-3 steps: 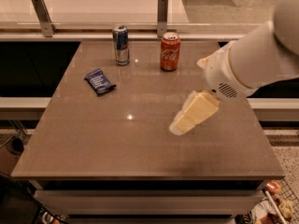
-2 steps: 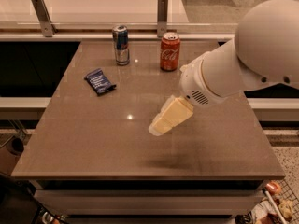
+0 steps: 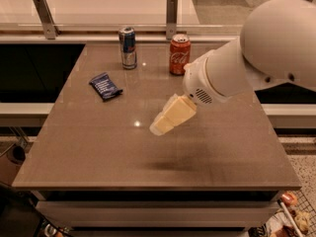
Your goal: Pick rxbar blueberry
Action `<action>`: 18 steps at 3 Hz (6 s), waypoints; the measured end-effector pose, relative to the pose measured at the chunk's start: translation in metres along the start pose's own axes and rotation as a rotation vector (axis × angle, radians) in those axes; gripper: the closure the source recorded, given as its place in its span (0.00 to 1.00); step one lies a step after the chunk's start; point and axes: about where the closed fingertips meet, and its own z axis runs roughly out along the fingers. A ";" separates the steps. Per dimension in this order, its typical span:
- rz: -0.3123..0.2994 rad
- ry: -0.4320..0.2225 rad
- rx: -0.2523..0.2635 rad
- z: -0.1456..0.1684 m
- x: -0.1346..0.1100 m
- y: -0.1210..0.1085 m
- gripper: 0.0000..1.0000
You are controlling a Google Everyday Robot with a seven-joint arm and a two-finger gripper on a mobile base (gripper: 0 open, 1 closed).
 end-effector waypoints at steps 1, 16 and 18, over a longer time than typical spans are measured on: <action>0.021 -0.085 -0.012 0.019 -0.027 -0.005 0.00; 0.369 -0.386 0.115 0.247 -0.120 -0.029 0.84; 0.369 -0.387 0.115 0.245 -0.121 -0.029 1.00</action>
Offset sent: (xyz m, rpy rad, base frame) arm 0.0581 0.0929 -0.0111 0.2898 -0.0271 -0.0463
